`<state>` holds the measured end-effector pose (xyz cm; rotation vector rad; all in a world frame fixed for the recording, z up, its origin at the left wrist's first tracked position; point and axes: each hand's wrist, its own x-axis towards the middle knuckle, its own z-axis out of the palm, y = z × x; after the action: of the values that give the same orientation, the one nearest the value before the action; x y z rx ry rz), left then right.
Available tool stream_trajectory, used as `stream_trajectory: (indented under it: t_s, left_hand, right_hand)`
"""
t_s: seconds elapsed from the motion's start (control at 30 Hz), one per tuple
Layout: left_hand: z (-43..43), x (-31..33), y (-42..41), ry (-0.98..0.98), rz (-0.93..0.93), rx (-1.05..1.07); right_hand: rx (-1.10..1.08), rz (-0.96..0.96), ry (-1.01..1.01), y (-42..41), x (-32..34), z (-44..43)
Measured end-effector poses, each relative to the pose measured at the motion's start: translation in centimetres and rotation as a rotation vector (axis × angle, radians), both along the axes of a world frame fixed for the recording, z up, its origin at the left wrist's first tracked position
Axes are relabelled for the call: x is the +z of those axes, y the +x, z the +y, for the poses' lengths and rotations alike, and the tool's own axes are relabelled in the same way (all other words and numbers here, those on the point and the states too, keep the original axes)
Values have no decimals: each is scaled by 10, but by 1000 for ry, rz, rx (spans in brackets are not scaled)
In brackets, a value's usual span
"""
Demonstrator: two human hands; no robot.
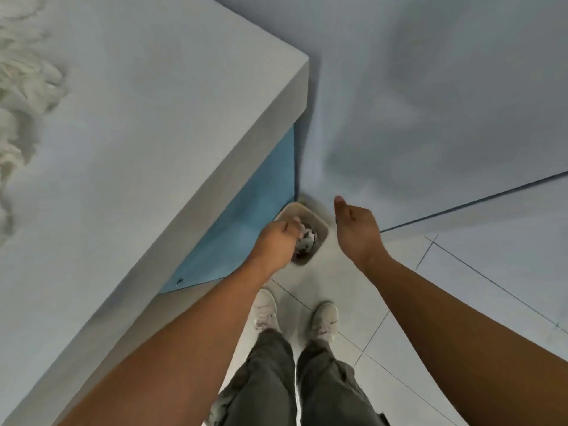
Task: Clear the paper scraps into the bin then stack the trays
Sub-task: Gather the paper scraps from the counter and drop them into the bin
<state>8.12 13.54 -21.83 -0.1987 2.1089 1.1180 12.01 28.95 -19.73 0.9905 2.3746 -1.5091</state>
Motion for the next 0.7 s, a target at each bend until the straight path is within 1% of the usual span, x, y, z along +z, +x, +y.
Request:
stream_trajectory:
  t_s: [0.13,0.3,0.43,0.53,0.63,0.67,0.7]
  left_hand:
    - [-6,-77,-13,-3,-11,-87]
    - [-5,-174,-29,-205,83,-176]
    - [4,-235,-38,-265,88,-220]
    - [10,-286,-40,-266,1,-195]
    - [18,-325,-35,-164,-246,-62]
    - [21,-338,-33,-148,-312,-36]
    - [23,-348,-32,-146,-340,-30]
  right_hand:
    - [44,-80,52,-6,-67,1]
    - [100,-189,39,-10,-169,4]
    - [140,-259,49,-4,-243,4]
    - [136,-256,33,4,-287,6]
    - [22,-194,-71,10,-324,9]
    - [-17,-185,-89,12,-334,11]
    - [-42,-188,-98,14,-342,14]
